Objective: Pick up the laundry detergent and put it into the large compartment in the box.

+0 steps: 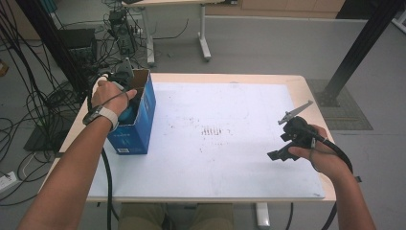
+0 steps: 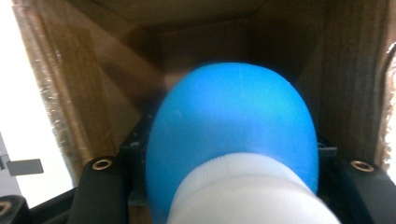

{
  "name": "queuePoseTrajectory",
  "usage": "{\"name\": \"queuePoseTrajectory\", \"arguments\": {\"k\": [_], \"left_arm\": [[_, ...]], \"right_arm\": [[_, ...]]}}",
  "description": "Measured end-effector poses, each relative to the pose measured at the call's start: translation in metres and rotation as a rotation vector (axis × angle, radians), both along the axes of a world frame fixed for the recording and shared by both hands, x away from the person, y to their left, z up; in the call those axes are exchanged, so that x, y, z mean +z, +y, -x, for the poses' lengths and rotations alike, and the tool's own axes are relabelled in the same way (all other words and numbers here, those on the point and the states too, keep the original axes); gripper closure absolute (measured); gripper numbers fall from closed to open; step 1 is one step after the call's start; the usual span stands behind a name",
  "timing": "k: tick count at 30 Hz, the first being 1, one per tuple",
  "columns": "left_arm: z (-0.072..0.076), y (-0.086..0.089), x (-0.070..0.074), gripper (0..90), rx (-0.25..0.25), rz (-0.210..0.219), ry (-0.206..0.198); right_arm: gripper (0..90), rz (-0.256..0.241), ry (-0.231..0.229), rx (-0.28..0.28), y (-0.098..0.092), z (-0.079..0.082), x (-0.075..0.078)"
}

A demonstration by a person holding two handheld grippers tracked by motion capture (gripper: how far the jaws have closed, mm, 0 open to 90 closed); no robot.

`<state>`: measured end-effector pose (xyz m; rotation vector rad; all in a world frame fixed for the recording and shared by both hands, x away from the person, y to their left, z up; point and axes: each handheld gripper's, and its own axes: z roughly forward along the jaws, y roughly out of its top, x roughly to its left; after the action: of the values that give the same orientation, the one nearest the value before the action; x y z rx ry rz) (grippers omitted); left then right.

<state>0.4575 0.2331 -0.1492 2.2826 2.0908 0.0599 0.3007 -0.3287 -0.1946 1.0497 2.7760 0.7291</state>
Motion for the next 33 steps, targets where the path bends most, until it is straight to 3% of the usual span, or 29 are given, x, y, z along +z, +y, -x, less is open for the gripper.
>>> {"name": "queuePoseTrajectory", "arguments": {"k": [33], "left_arm": [[-0.0008, -0.0039, -0.0006, 38.2, -0.002, -0.009, 0.007]], "right_arm": [[9.1, 0.001, 0.000, 0.000, 0.0010, -0.0001, 0.0008]]}}
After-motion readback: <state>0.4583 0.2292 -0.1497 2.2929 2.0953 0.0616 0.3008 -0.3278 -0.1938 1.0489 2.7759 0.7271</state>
